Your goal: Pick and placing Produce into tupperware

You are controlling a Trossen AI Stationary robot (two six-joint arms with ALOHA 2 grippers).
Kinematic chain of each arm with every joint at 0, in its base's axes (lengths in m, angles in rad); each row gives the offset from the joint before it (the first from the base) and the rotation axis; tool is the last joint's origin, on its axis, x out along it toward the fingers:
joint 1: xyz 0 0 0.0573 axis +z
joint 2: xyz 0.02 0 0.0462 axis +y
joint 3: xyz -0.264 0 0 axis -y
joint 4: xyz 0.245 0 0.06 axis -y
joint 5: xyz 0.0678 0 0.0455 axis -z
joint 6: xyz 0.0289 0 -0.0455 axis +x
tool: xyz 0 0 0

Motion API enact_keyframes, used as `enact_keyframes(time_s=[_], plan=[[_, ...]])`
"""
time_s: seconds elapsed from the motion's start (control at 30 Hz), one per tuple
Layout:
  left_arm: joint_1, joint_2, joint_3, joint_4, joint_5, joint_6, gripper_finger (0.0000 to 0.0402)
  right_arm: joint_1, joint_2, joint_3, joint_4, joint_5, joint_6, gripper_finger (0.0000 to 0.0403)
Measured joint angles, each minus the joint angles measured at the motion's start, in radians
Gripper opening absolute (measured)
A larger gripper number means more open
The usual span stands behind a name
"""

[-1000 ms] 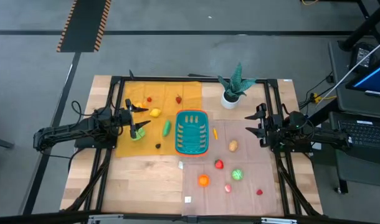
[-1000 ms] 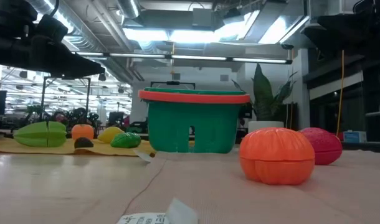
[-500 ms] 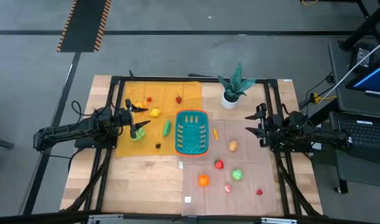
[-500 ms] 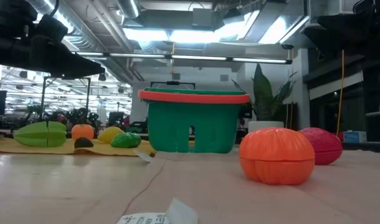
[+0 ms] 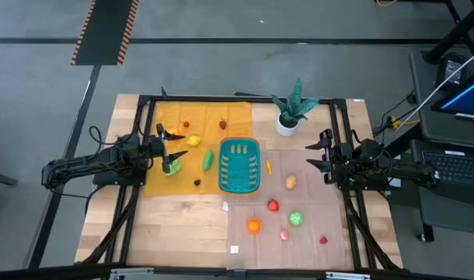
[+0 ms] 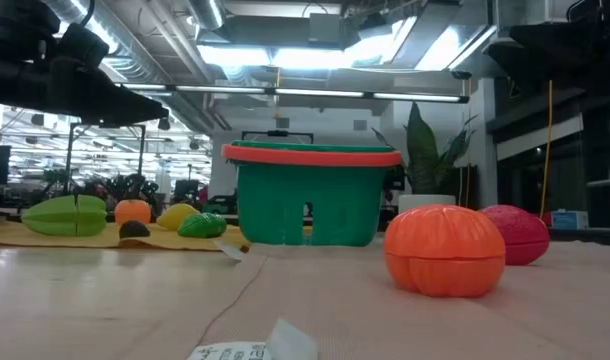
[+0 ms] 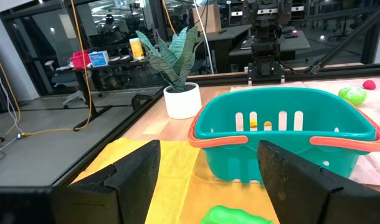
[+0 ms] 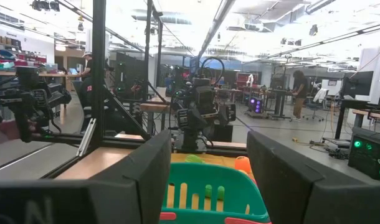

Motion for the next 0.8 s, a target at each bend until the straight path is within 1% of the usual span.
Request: enact_keyframes(time_s=[0.67, 0.8], plan=[[0.0, 0.0, -0.001, 0.007, -0.006, -0.001, 0.0261, 0.0, 0.0, 0.0, -0.003, 0.003, 0.0, 0.0213], [0.0, 0.0, -0.001, 0.008, -0.007, -0.036, 0.0261, 0.0, 0.0, 0.0, -0.007, 0.003, 0.055, 0.0213]])
